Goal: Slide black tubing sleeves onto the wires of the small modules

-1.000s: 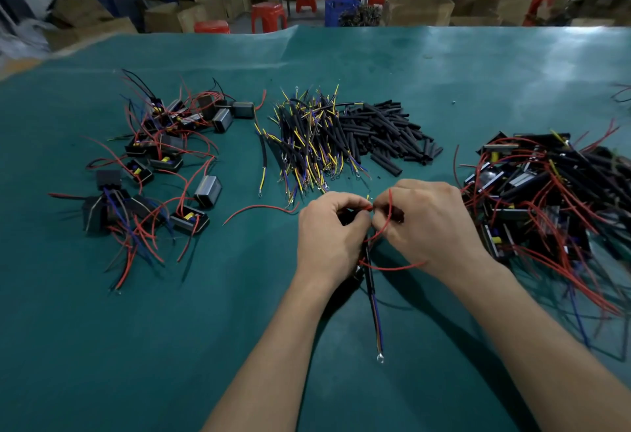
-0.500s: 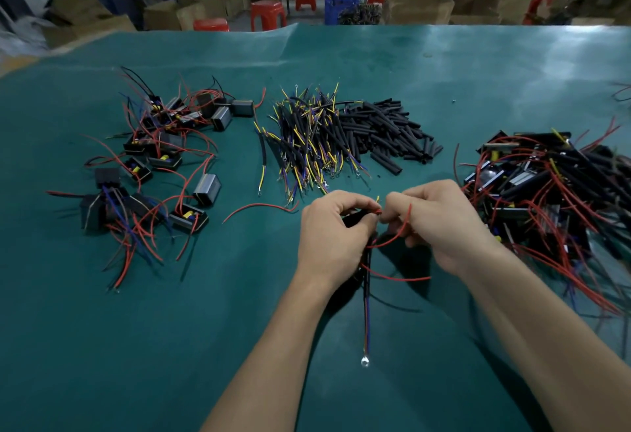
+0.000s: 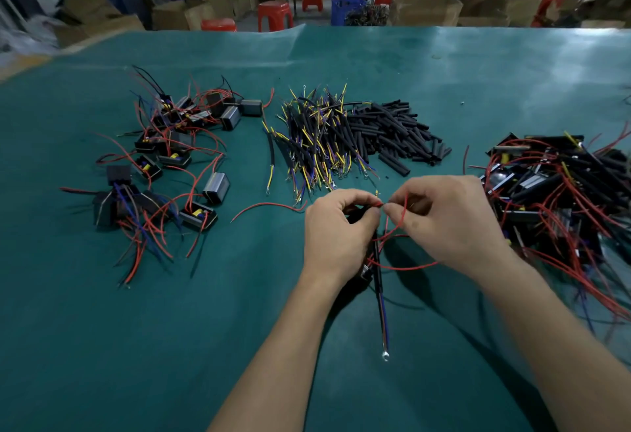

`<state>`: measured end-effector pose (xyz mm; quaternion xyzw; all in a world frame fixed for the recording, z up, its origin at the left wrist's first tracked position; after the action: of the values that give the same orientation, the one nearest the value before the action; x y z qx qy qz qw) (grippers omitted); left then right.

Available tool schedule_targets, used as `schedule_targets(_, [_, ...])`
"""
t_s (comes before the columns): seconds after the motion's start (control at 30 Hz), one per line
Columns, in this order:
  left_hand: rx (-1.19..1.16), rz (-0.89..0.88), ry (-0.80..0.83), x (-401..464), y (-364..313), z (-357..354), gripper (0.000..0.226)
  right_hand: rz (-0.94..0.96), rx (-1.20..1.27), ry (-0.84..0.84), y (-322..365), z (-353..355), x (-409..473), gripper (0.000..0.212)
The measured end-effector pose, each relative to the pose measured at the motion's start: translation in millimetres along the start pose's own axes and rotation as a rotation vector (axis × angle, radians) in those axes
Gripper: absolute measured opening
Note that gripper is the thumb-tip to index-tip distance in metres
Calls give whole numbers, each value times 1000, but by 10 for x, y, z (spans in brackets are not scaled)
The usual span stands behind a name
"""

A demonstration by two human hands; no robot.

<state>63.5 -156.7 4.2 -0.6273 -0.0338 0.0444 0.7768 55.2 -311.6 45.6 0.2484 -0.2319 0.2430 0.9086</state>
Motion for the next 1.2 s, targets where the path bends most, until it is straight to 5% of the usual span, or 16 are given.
schedule_targets(0.13, [11, -6, 1, 15, 2, 3, 16, 109, -114, 28, 85, -33, -6, 21])
schedule_targets(0.33, [24, -7, 25, 1, -5, -9, 17, 33, -146, 37, 86, -68, 17, 27])
schedule_targets(0.43, [14, -3, 50, 5, 11, -12, 16, -175, 19, -43, 67, -97, 8, 26])
schedule_targets(0.6, [-39, 0, 70, 8, 21, -17, 17, -596, 685, -146, 24, -182, 23, 24])
schedule_targets(0.77, [-148, 12, 82, 25, 20, -18, 22, -653, 1023, -176, -7, -149, 55, 19])
schedule_targets(1.2, [-195, 1, 88, 2, 21, 1, 21, -696, 1243, -43, -27, -155, 30, 11])
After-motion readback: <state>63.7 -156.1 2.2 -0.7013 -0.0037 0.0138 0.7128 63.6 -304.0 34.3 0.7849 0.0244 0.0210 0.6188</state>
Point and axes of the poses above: each hand's wrist, its own x-axis towards the middle knuckle, its own z-axis out of the back of the hand, y = z × x, the point moved 1 cm from there along x, towards the middle knuckle, and after that the axes turned 15 degrees about z, right-handed, at the moved point
